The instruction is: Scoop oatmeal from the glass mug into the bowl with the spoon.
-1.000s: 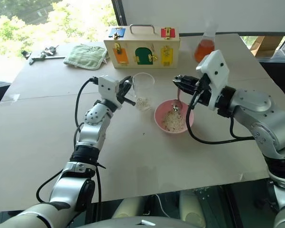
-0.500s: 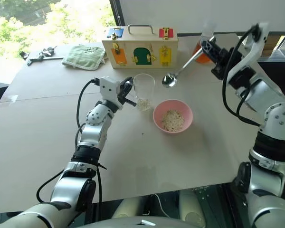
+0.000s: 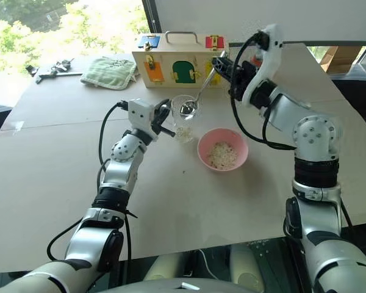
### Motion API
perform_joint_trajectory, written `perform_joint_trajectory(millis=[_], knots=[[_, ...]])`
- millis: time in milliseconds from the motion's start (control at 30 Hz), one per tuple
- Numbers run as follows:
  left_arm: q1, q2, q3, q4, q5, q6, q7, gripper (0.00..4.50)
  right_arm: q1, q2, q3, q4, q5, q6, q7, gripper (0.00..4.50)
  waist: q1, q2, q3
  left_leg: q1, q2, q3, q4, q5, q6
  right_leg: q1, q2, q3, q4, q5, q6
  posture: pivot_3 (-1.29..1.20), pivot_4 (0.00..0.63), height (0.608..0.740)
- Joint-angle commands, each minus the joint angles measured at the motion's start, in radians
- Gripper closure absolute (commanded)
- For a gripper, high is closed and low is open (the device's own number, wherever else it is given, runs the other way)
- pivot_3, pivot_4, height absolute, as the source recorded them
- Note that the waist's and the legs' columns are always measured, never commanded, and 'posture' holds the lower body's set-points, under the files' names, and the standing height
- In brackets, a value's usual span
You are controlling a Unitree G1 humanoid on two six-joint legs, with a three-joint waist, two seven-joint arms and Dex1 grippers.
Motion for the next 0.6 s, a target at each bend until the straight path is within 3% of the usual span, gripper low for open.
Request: perform_joint_trajectory(millis=[33,133,367,600], knots=[[-0.005,0.004,0.013,-0.052,-0.003,-0.024,0.013,4.46,-0.030,-0.002,0.019,-0.005,-0.089,-0.049,0.061,4.50,0.000,0.000,0.000,0.000,0.000,0.000,0.000,0.000,0.000,0.000,0.000,0.000,0.000,0.000,0.000,0.00,0.150,0.740],[0.002,0.004,0.015,-0.060,-0.004,-0.022,0.017,4.46,-0.036,0.017,0.012,0.004,-0.117,-0.058,0.080,4.50,0.000,0.000,0.000,0.000,0.000,0.000,0.000,0.000,0.000,0.000,0.000,0.000,0.000,0.000,0.000,0.00,0.150,0.740],[0.035,0.012,0.032,-0.096,-0.021,-0.002,0.029,4.50,-0.037,0.018,-0.044,-0.038,-0.114,-0.050,0.103,1.21,0.000,0.000,0.000,0.000,0.000,-0.001,0.000,0.000,0.000,0.000,0.000,0.000,0.000,0.000,0.000,0.00,0.150,0.740],[0.129,0.036,0.097,-0.242,-0.076,0.085,0.049,4.50,0.107,-0.045,-0.138,-0.155,-0.014,0.033,0.134,1.21,0.001,0.000,0.000,0.000,0.000,-0.001,0.000,0.000,0.000,0.000,0.000,0.000,-0.001,0.000,0.000,0.00,0.150,0.740]])
